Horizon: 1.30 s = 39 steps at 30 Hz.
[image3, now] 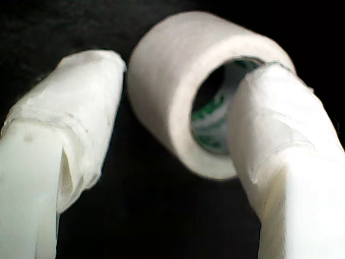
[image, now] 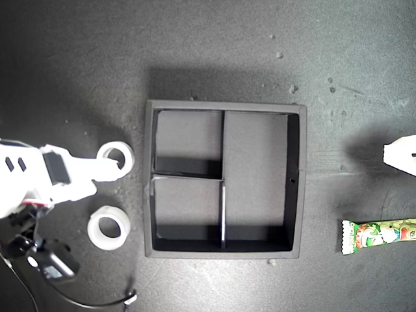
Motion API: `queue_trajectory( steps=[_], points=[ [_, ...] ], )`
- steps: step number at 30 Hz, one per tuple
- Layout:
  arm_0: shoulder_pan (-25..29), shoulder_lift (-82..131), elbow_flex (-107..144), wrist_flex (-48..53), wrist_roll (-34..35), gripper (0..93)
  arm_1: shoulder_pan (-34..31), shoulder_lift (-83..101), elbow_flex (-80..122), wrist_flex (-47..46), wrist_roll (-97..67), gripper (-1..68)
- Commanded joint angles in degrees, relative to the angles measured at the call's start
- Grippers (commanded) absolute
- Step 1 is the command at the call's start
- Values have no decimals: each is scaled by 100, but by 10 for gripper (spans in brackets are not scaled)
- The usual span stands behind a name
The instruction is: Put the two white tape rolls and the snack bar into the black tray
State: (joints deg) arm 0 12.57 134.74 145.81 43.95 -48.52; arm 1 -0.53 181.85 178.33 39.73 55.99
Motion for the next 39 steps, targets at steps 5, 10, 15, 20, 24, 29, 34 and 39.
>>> queue_trajectory(
  steps=[5,10,15,20,24,29,34,39],
  points=[
    [-193,-352,-272,-264,105,148,-9,44,70,149,18,-3],
    [-378,-650,-369,-299,176,155,-105,44,70,114,9,-3],
    [-369,-1125,-598,-299,193,152,-123,44,70,114,53,-3],
    [-378,-2074,-1187,-167,167,92,-132,44,70,158,879,-4],
    [-554,-2716,-1652,-18,0,34,264,44,70,246,3103,-5],
    [-598,-2619,-2065,510,-18,8,272,44,70,97,5203,-5],
    [-668,-2057,-2760,1406,53,3,589,44,70,-527,3208,-5],
    [-589,-2303,-4386,2083,404,3,-88,44,-229,-2030,-677,-4]
  ],
)
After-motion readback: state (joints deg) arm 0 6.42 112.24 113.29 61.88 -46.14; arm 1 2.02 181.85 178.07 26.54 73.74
